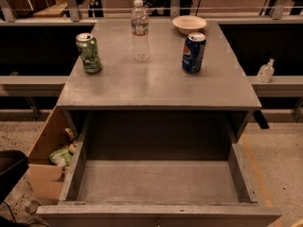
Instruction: Close top drawer
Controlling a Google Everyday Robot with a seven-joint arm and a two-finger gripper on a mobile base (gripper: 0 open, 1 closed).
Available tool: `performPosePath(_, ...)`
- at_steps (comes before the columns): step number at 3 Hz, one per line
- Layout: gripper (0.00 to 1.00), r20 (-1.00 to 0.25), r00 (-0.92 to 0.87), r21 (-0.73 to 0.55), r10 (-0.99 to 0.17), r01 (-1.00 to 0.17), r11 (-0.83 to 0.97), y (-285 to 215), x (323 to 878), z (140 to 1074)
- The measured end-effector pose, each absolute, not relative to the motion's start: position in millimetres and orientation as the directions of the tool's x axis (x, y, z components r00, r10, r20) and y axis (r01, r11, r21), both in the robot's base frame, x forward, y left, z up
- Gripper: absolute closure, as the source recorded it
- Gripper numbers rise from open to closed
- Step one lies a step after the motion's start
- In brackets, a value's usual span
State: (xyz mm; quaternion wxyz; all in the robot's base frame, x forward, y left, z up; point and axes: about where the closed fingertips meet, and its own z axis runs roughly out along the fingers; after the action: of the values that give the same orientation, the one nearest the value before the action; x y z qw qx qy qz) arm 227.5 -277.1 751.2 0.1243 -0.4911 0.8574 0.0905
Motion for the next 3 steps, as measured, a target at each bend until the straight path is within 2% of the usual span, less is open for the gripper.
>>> performPosePath(1,1.00,-0.327,-0.468,0.039,-0.821,-0.875,0.483,-243.9,212.5,693.7)
performPosePath(2,1.00,-0.412,-0.429,0.019,-0.804,-0.886,0.463,-228.1,211.7,638.1)
performPosePath(3,1.00,-0.475,-0.372,-0.014,-0.798,-0.903,0.429,-214.4,231.4,616.9)
